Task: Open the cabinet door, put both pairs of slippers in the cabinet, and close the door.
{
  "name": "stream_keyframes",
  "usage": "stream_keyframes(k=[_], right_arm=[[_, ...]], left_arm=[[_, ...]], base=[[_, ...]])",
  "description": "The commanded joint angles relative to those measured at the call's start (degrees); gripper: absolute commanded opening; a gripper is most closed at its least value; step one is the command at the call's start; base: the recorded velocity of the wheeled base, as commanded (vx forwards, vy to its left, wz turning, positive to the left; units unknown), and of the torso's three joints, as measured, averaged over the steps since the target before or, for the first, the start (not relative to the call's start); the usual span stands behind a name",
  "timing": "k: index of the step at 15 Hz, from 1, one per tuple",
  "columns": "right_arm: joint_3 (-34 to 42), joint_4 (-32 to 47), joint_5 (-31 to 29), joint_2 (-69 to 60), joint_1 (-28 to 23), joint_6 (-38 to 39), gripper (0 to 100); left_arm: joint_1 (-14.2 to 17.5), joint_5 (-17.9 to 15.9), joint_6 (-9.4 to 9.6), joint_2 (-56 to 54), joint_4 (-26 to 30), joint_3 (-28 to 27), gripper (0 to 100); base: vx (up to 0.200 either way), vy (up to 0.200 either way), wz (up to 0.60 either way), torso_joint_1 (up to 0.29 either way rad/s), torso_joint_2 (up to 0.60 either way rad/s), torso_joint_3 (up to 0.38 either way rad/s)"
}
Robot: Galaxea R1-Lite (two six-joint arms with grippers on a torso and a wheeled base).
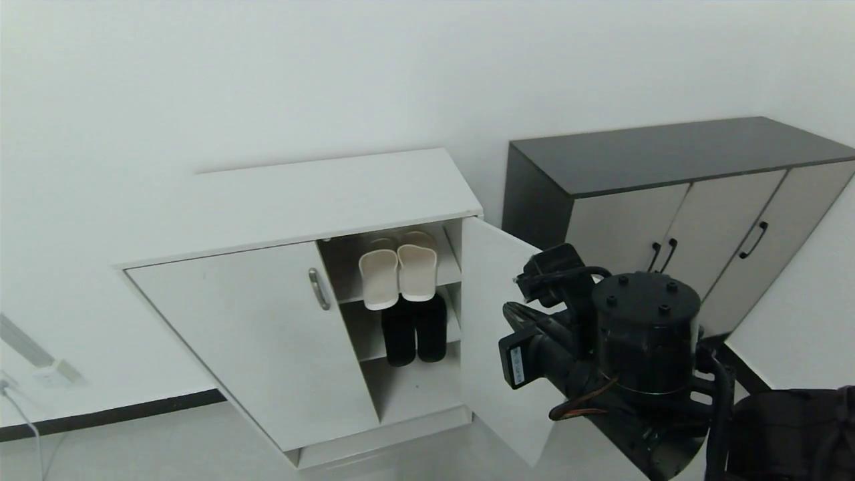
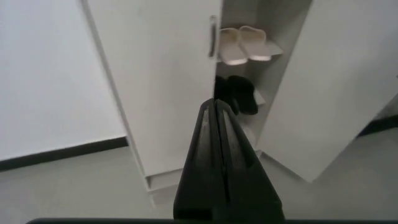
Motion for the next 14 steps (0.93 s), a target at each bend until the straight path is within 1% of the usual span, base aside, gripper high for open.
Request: stream_keyframes(k=[1, 6, 8, 12, 14], right_arm=[[0.36, -0.95, 0.06, 0.07, -0.13, -0.40, 0], [0.54, -1.65, 0.06, 0.07, -0.57, -0.84, 0], [0.45, -1.65, 0.06, 0.07, -0.57, -0.84, 0], [0.54, -1.65, 0.06, -0.01, -1.45, -1.45, 0], [0.54, -1.65, 0.06, 0.07, -1.63, -1.63, 0]], left_arm=[[0.05, 0.04, -0.06, -0.01, -0.01, 0.01, 0], [0.05, 0.04, -0.06, -0.01, -0.01, 0.01, 0], [0.05, 0.04, -0.06, -0.01, -0.01, 0.01, 0], [0.05, 0.04, 0.03, -0.01, -0.01, 0.01, 0], [0.05, 0.04, 0.03, -0.01, -0.01, 0.01, 0]], base=[[0.000, 0.000, 0.00, 0.000, 0.00, 0.000], [0.000, 0.000, 0.00, 0.004, -0.01, -0.006], [0.000, 0.000, 0.00, 0.158, -0.35, -0.198], [0.000, 0.000, 0.00, 0.227, -0.53, -0.287], [0.000, 0.000, 0.00, 0.080, -0.18, -0.098]])
